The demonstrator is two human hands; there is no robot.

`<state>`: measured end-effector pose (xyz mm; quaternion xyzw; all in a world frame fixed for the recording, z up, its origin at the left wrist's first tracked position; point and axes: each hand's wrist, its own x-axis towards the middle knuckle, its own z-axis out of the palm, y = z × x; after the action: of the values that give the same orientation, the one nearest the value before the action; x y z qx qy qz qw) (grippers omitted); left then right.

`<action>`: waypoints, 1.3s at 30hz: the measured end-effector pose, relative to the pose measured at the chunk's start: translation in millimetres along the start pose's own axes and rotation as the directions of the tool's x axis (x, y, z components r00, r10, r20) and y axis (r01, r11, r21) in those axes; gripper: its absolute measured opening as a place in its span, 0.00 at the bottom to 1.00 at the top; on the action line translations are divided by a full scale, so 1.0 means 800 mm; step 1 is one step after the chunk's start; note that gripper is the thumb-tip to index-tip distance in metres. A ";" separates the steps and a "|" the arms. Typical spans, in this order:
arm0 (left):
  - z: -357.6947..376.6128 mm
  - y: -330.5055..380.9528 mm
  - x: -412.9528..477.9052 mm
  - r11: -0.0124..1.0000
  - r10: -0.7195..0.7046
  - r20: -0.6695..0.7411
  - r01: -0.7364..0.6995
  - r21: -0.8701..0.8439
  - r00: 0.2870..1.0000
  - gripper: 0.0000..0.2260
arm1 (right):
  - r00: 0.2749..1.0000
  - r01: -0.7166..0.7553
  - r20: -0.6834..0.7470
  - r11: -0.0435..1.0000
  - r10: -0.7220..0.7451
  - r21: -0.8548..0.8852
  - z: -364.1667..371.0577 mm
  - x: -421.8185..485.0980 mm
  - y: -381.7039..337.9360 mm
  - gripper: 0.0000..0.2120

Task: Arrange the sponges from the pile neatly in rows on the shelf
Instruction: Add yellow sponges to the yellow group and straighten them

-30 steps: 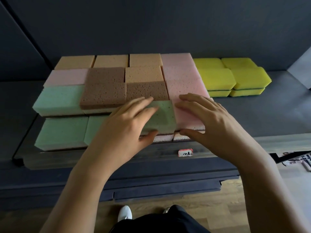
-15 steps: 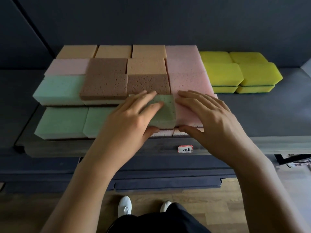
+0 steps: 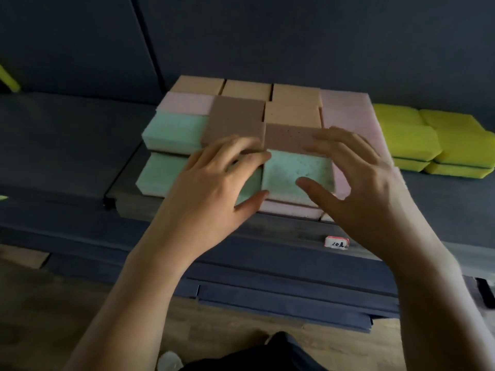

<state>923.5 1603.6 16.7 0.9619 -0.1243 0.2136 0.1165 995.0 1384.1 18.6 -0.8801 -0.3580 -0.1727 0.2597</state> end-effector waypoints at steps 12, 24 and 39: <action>-0.124 -0.178 -0.175 0.923 -0.351 -0.074 0.358 0.139 0.934 0.19 | 0.968 0.175 0.145 0.963 -0.207 0.206 0.160 0.097 -0.239 0.22; -0.230 -0.344 -0.328 0.759 -0.575 -0.142 0.590 0.275 0.806 0.17 | 0.914 0.293 0.181 0.899 -0.363 0.326 0.313 0.176 -0.459 0.22; -0.240 -0.550 -0.261 0.702 -0.603 -0.213 0.638 0.316 0.769 0.18 | 0.908 0.327 0.185 0.913 -0.375 0.244 0.425 0.378 -0.502 0.22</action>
<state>794.3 2110.6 18.9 0.9401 0.2552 0.2258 0.0036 952.7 1989.7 26.8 -0.7827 -0.5546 -0.0764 0.2720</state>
